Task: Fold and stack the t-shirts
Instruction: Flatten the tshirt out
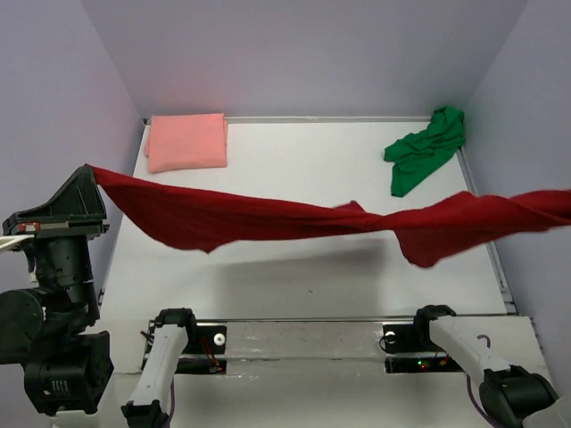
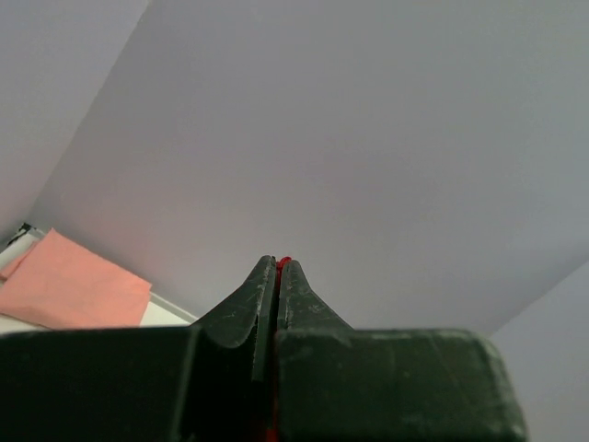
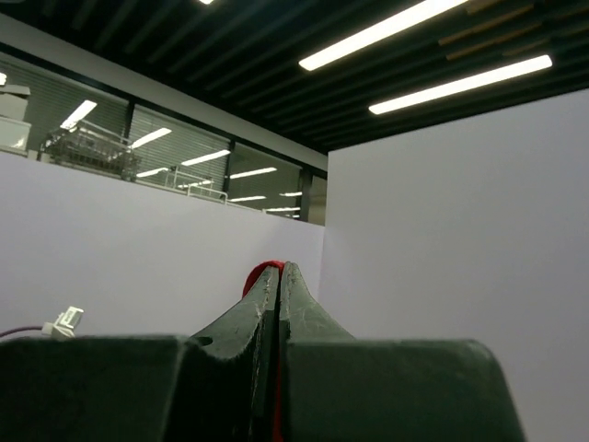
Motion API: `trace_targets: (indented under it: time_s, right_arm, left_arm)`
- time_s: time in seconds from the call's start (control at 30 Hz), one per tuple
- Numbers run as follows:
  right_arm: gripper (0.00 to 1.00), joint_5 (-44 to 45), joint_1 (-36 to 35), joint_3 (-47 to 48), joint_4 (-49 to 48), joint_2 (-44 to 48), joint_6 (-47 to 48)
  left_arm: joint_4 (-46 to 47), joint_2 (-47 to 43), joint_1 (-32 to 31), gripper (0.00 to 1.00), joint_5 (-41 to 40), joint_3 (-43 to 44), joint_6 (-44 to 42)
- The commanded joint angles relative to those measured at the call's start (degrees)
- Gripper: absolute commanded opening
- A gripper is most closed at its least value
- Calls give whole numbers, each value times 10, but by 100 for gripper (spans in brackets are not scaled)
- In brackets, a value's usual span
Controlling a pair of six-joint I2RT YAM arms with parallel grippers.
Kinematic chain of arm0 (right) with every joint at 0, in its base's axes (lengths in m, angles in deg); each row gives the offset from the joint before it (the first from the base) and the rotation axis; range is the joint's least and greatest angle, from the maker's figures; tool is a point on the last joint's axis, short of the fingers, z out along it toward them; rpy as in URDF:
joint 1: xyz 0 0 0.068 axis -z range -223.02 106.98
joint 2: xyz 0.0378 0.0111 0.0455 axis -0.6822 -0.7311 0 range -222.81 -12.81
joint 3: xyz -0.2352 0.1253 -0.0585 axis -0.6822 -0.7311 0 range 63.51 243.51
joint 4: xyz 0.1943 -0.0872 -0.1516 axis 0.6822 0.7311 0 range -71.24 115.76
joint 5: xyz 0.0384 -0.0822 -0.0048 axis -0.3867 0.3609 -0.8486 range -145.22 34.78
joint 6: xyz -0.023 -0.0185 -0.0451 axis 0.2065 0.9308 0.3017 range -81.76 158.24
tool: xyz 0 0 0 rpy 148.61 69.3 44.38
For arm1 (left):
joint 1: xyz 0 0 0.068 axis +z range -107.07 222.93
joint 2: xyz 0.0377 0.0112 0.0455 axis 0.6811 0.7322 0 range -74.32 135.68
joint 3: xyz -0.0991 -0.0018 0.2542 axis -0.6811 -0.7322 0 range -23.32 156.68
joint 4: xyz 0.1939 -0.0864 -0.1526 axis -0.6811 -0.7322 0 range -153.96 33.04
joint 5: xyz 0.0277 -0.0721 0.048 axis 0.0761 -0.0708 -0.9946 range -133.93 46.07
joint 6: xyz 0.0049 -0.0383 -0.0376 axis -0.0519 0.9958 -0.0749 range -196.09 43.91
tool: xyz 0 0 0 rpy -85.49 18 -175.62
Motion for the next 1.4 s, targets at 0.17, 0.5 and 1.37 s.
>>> trace_targets:
  time_s: [0.17, 0.5, 1.37]
  right_arm:
    - [0, 3, 4, 39, 50, -3, -1]
    - [0, 39, 4, -76, 55, 3, 22]
    - [0, 0, 4, -715, -157, -110, -30]
  left_arm:
    - [-16, -13, 4, 0, -60, 6, -2]
    - [30, 34, 4, 0, -59, -15, -25]
    - [236, 237, 1, 0, 58, -392, 53]
